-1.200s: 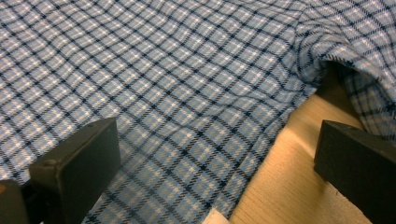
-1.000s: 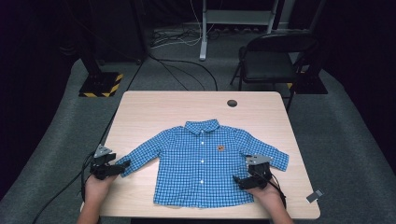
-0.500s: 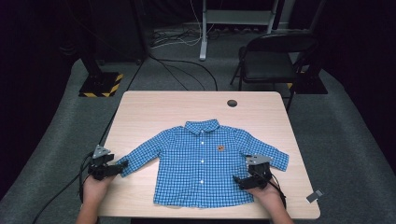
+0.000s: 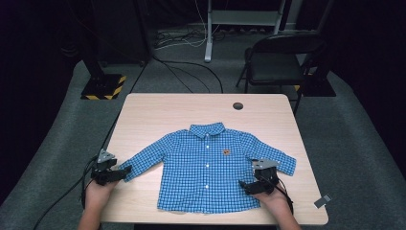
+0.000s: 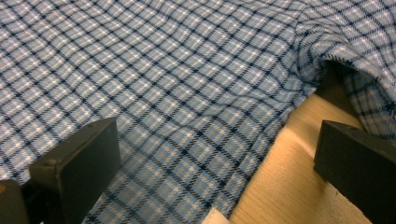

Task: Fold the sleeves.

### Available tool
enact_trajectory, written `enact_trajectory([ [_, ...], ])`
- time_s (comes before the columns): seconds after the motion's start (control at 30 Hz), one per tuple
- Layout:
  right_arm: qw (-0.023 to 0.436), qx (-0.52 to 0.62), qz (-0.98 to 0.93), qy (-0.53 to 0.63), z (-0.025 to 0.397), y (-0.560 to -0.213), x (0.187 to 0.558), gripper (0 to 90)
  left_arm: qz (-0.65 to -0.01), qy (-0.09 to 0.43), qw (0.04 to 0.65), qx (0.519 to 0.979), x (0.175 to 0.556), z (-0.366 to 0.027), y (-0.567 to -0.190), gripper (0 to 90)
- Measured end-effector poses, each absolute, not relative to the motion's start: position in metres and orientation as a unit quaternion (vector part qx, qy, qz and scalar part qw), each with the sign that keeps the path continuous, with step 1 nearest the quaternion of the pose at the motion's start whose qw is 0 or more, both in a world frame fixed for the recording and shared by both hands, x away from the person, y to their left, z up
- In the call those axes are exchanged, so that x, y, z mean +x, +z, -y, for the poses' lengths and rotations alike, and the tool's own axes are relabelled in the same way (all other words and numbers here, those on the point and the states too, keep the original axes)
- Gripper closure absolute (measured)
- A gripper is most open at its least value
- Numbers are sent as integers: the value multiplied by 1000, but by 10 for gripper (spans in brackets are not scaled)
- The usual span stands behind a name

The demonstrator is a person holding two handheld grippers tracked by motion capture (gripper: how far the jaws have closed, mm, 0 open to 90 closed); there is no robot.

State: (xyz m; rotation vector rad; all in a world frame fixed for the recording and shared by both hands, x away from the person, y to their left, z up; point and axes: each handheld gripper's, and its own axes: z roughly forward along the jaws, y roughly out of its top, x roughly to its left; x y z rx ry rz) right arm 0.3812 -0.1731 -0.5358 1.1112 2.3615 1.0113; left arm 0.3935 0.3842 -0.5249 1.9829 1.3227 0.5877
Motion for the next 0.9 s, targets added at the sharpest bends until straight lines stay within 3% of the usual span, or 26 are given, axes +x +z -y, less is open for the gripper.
enact_trajectory([
  [0.3,170,391,-831,356,173,-536,381,0,-493,215,336,773,394,-381,-527,354],
  [0.9,170,391,-831,356,173,-536,381,0,-456,216,366,782,387,-373,-518,727],
])
